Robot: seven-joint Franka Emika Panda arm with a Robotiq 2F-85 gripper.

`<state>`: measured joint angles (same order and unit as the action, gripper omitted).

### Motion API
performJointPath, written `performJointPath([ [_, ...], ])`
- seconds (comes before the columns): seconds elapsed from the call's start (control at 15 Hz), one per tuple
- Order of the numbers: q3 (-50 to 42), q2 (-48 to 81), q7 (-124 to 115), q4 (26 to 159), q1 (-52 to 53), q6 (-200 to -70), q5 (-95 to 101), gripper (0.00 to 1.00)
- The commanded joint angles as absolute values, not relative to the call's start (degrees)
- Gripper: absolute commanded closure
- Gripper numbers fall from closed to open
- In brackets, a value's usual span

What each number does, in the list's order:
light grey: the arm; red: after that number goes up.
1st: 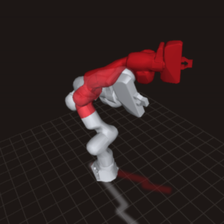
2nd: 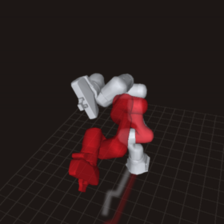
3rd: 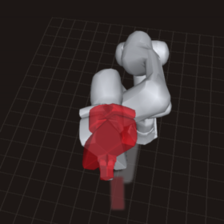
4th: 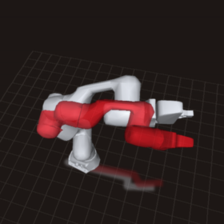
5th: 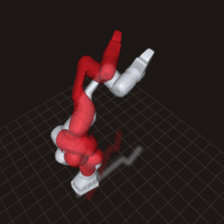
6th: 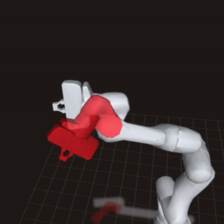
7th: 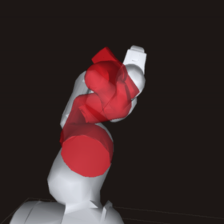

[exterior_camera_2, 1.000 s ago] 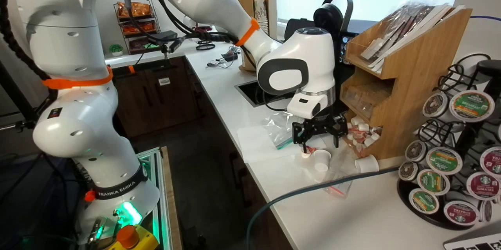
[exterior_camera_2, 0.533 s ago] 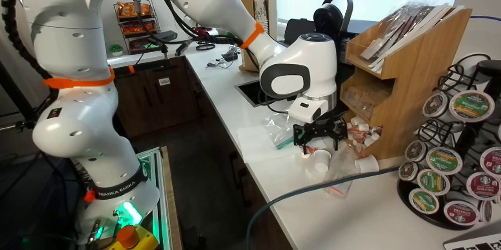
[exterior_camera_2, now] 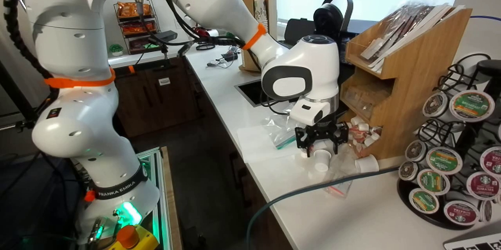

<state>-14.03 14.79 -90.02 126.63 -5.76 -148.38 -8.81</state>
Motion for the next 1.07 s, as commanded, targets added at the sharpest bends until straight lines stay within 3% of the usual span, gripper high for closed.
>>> performJointPath([
  [0.0, -13.96, 15.64, -91.29, 125.56, -6.14, -147.81, -9.17, 0.33],
  [0.2, -13.84, 15.95, -91.2, 125.24, -6.3, -147.71, -9.44, 0.62],
  [0.33, -13.84, 16.1, -91.35, 124.99, -6.31, -147.71, -9.5, 0.74],
  [1.0, -10.81, 7.44, -73.18, 130.31, -7.22, -147.1, -10.85, 0.75],
])
